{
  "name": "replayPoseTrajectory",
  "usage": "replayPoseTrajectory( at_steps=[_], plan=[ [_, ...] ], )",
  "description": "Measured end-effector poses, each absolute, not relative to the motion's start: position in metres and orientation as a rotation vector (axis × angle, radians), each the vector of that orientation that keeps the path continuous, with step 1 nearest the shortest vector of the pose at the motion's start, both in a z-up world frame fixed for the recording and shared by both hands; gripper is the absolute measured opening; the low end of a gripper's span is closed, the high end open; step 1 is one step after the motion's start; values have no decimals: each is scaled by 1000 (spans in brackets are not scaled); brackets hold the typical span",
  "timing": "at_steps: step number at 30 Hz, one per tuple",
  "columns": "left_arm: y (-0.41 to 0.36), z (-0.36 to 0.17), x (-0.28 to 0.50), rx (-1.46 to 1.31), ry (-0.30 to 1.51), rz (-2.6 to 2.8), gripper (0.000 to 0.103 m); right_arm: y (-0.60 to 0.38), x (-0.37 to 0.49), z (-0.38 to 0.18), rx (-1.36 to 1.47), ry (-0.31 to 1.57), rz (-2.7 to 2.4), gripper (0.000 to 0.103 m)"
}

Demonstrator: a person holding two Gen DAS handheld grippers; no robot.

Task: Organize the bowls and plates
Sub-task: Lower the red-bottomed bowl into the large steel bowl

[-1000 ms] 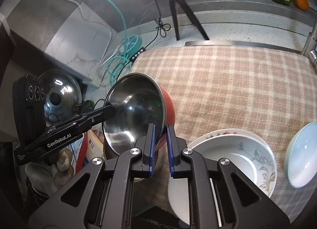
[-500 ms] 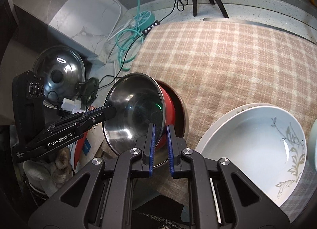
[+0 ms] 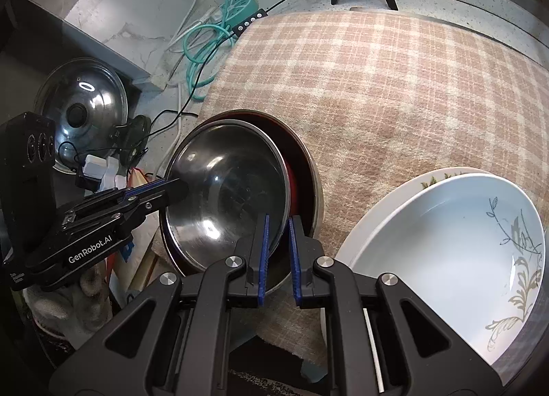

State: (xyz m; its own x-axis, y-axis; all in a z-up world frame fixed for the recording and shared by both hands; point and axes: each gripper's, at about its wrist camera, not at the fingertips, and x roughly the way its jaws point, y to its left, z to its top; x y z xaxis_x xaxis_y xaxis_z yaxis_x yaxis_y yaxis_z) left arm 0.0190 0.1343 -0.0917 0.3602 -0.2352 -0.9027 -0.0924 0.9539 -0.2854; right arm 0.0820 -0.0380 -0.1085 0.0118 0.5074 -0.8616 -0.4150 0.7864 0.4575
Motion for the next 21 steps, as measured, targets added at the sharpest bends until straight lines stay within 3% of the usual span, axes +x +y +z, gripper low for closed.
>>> replayPoseTrajectory(
  at_steps=[17,21],
  plan=[
    [132,-96,22,-267,1226,-91,7,-31,83,-109,25,1383,727,14],
    [133,-96,22,-261,1222,-89,9,-31,83,-109,33,1383,734,18]
  ],
)
